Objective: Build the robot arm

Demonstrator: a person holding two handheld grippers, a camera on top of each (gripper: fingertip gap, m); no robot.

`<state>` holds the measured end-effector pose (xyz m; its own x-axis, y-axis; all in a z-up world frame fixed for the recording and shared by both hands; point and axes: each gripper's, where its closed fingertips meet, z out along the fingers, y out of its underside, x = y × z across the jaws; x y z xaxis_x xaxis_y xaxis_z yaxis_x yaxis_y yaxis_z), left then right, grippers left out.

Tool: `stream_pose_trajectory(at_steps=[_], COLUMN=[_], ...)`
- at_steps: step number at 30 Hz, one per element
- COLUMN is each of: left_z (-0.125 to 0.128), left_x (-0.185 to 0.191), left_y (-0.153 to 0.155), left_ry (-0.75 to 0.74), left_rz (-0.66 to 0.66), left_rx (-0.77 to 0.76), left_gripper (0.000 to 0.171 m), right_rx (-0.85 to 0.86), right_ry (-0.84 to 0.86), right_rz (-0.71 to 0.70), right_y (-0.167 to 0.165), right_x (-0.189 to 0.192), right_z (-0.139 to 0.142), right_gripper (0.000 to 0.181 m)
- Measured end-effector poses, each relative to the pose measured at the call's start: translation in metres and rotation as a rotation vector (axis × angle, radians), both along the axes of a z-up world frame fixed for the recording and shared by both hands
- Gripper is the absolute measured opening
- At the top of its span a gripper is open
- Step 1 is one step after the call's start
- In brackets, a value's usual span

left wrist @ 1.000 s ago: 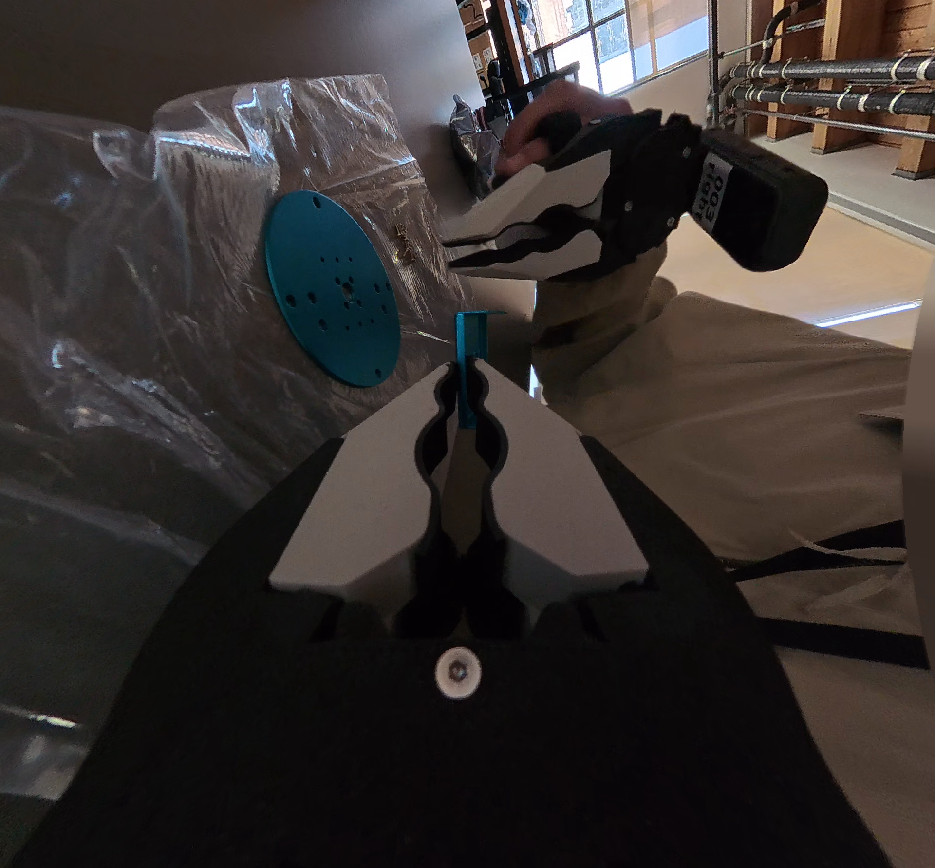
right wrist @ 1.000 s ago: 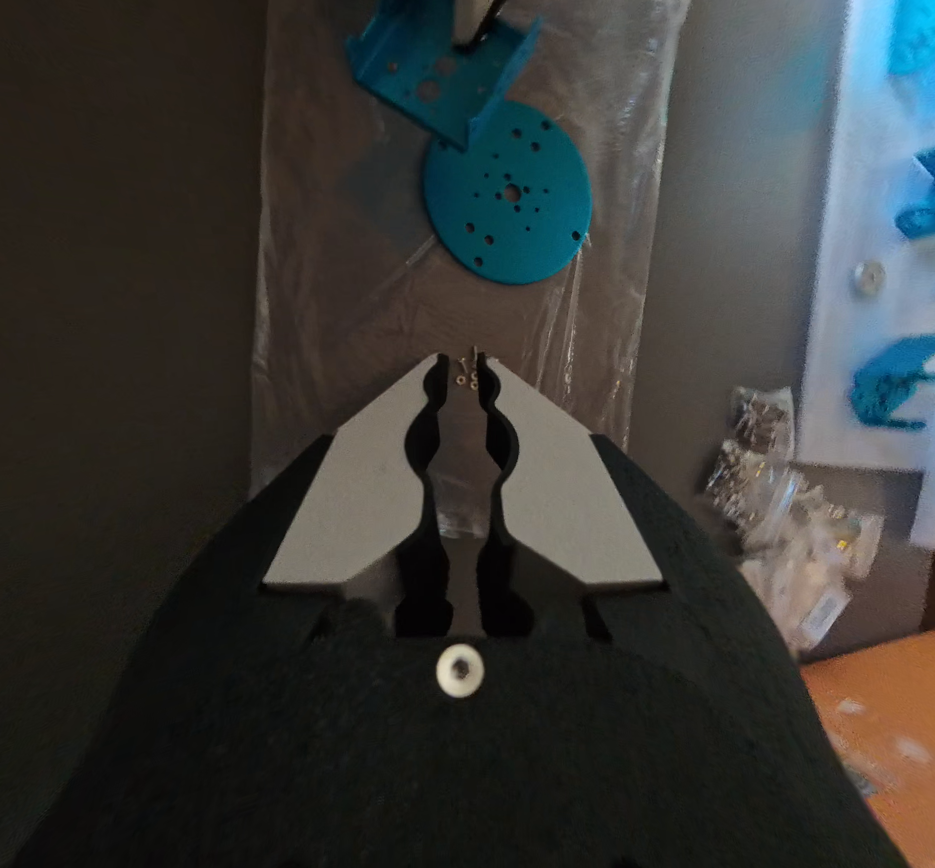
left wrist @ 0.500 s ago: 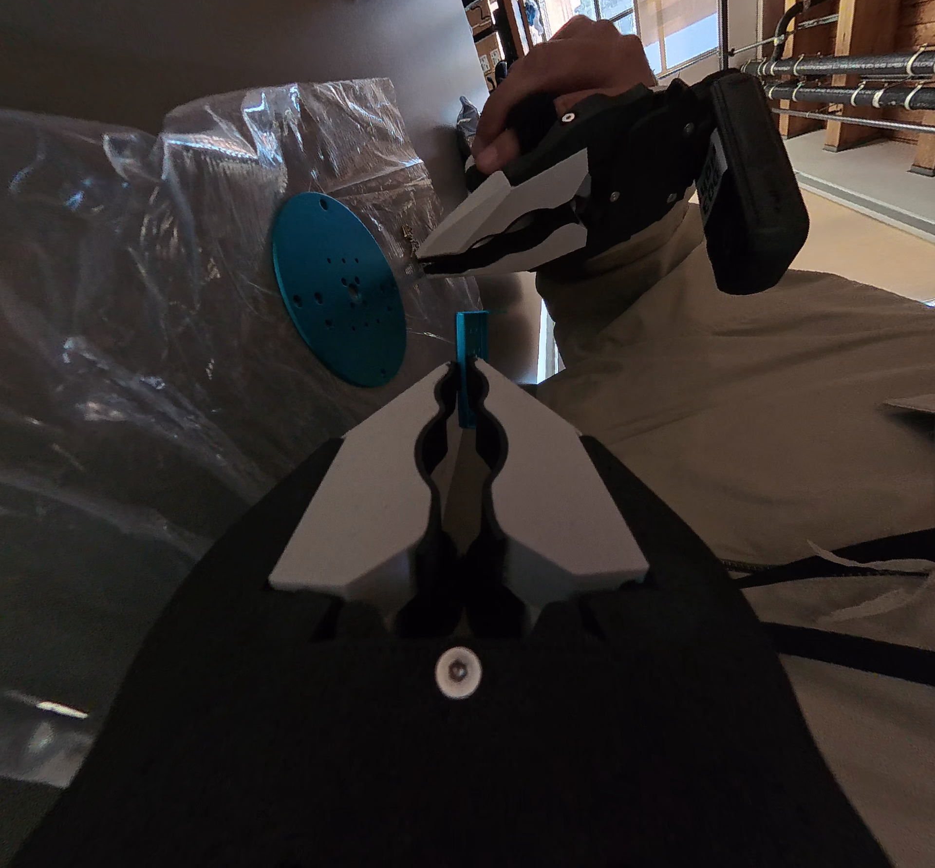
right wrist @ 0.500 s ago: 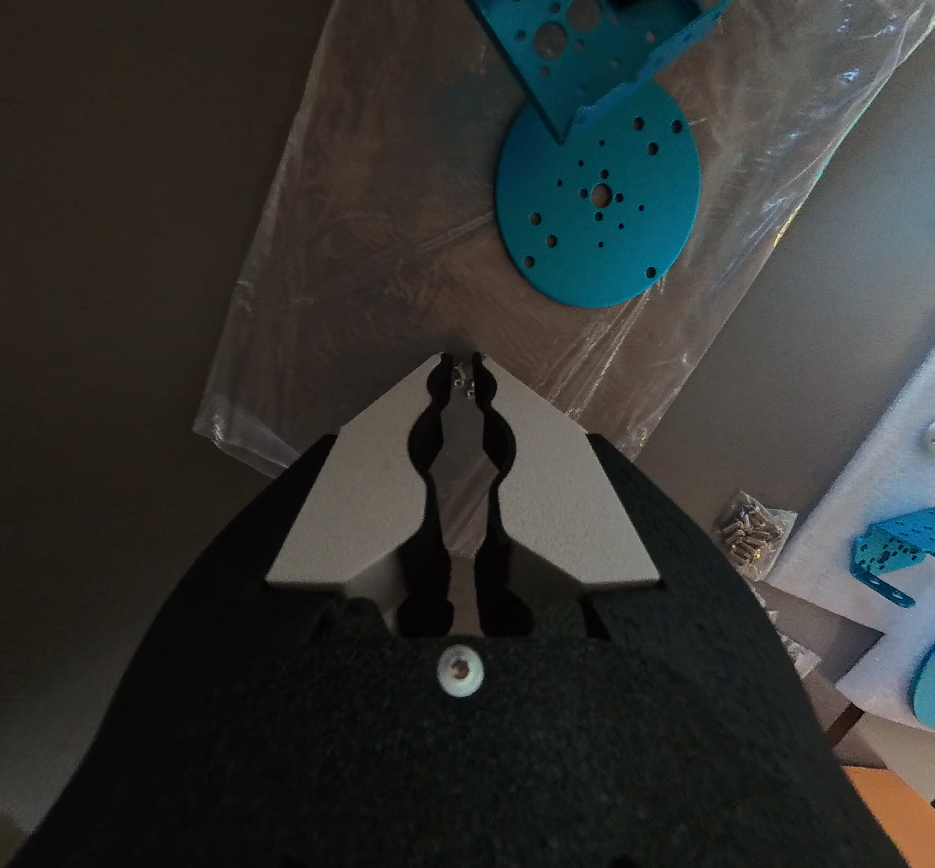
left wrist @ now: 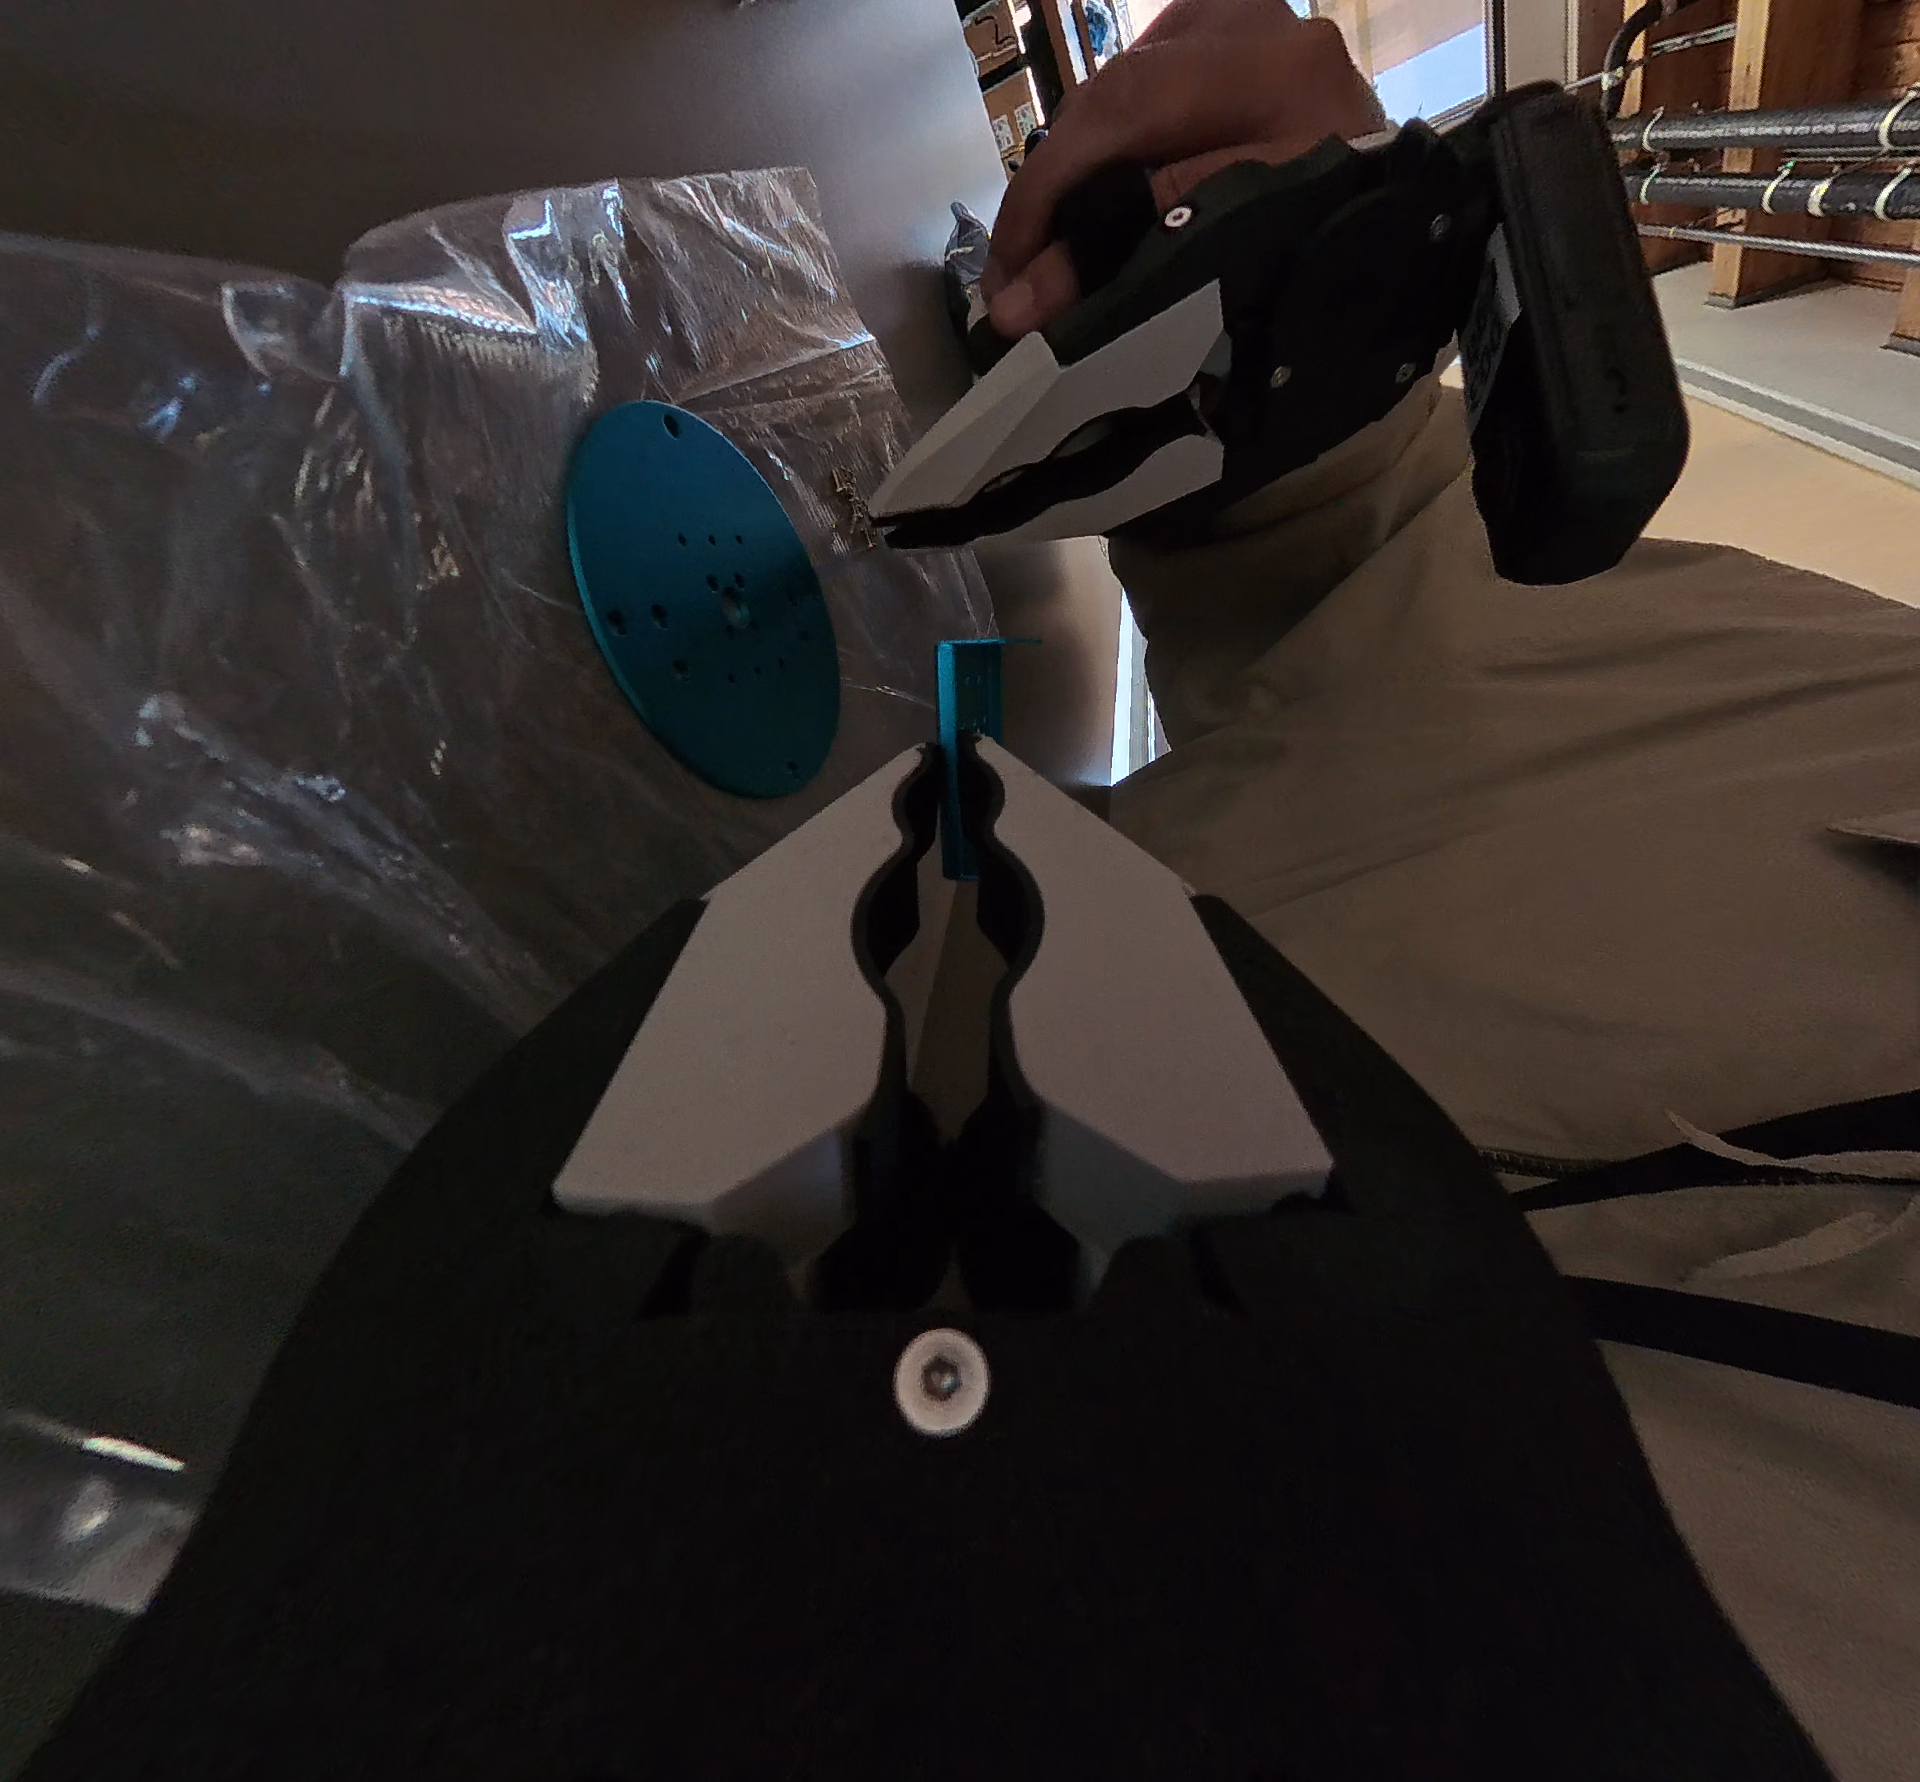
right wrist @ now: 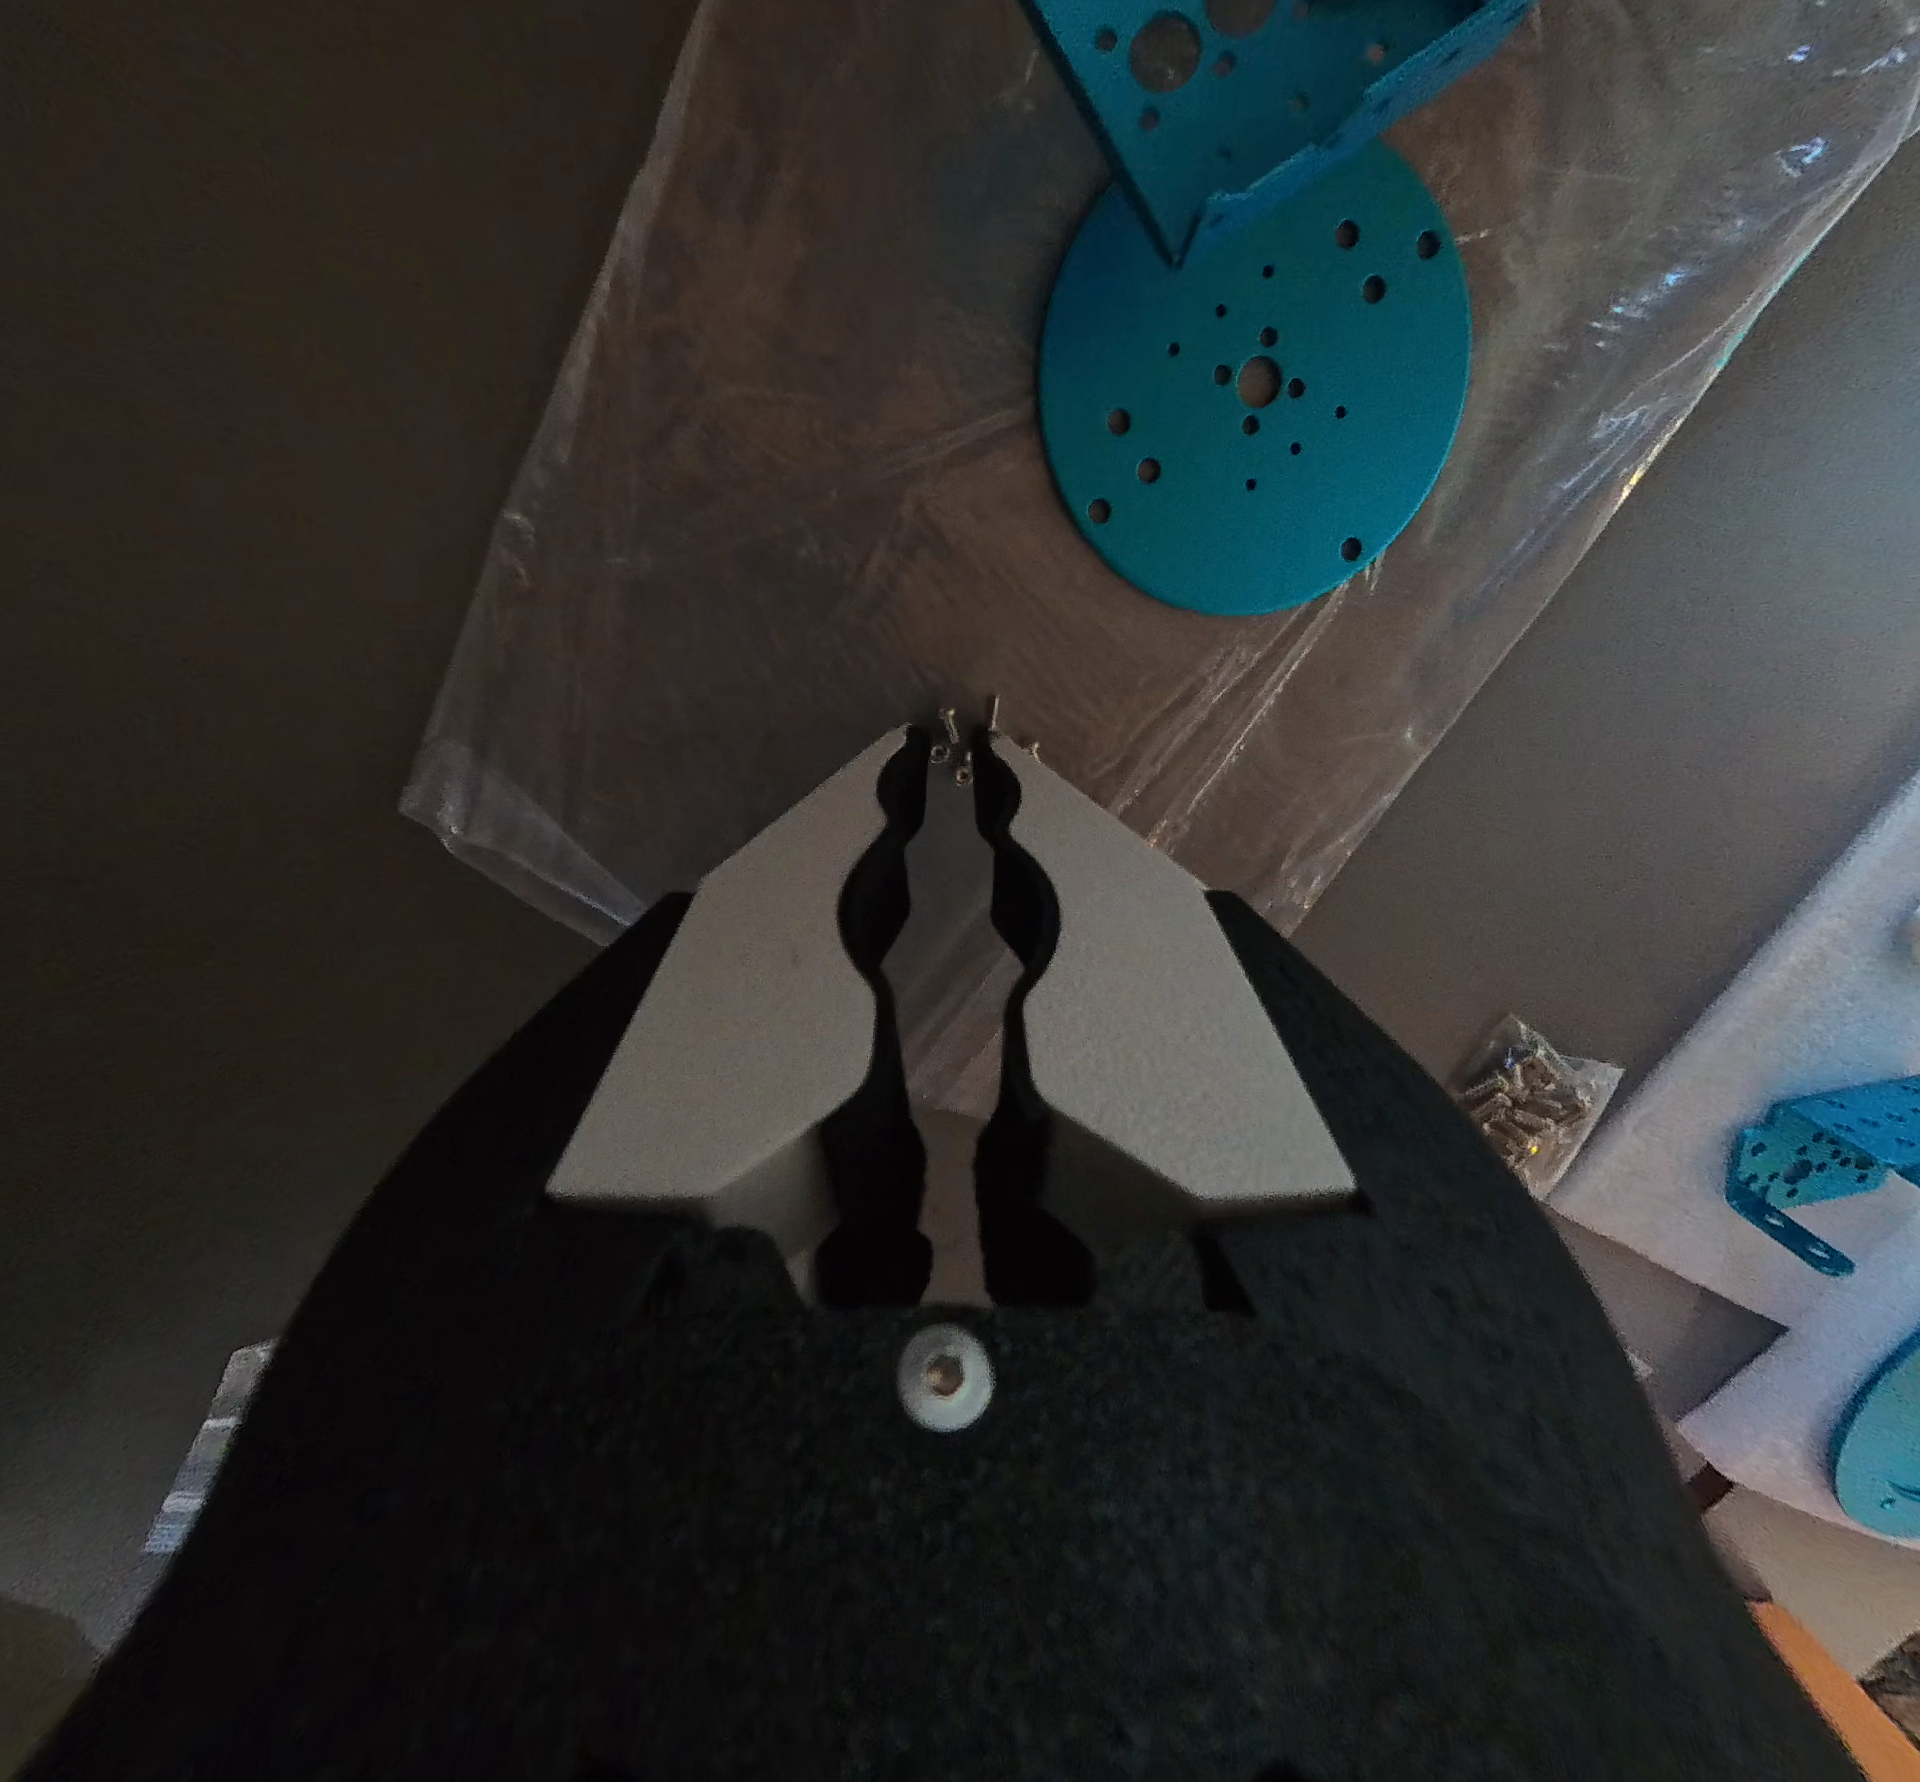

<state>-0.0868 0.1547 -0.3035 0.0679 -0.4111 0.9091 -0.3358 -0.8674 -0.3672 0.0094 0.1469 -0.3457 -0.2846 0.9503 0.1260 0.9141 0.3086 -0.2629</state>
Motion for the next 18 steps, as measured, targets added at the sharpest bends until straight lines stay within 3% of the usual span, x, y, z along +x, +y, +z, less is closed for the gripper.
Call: stream_pose_trajectory(at_steps=[18], left_z=[-0.0003], left_x=[0.0003], left_y=[-0.0005], left_ry=[0.002], left_rz=[-0.001], left_rx=[0.005], left_gripper=[0.002], right_rx=[-0.022], right_ry=[-0.046], right_rz=[0.068], right_y=[-0.0025], right_x=[-0.0030], right_z=[-0.0034], right_gripper=[0.004])
